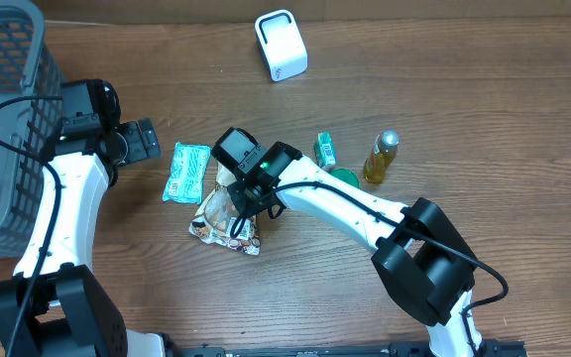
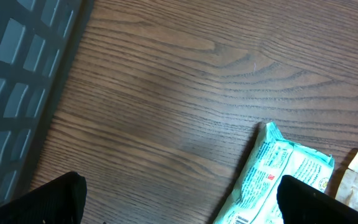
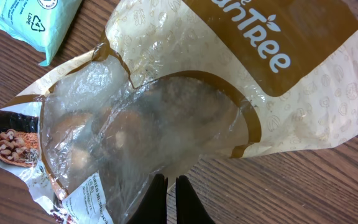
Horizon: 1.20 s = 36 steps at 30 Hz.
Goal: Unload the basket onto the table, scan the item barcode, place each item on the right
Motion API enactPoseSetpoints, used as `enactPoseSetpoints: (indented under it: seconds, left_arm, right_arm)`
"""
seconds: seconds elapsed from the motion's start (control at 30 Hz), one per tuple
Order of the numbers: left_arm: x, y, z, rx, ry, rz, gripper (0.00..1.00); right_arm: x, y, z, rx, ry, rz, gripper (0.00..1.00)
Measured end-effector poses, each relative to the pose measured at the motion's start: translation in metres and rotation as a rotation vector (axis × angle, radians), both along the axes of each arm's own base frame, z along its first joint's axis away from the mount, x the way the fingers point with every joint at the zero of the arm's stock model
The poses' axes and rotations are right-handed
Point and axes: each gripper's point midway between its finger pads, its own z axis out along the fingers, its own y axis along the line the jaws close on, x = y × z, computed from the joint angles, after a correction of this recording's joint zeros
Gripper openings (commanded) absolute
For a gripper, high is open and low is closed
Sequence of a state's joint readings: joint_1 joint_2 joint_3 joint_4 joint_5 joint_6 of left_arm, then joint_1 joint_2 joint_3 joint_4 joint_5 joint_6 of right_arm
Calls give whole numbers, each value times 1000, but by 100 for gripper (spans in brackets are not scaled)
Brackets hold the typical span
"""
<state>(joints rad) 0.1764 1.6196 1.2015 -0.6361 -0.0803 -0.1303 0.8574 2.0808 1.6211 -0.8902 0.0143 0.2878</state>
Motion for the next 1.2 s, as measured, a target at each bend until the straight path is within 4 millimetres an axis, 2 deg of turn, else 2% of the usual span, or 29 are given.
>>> enactPoseSetpoints:
  seconds: [0.4,0.97,1.2]
  left_arm:
    - [0,0,0,0,0,0,100]
    - [0,0,0,0,0,0,100]
    - [0,0,0,0,0,0,99]
  right_arm:
    - [10,12,7,51,-45,0,4]
    - [10,12,7,53,-46,0,4]
    - [7,8,-14,13,-11,0,4]
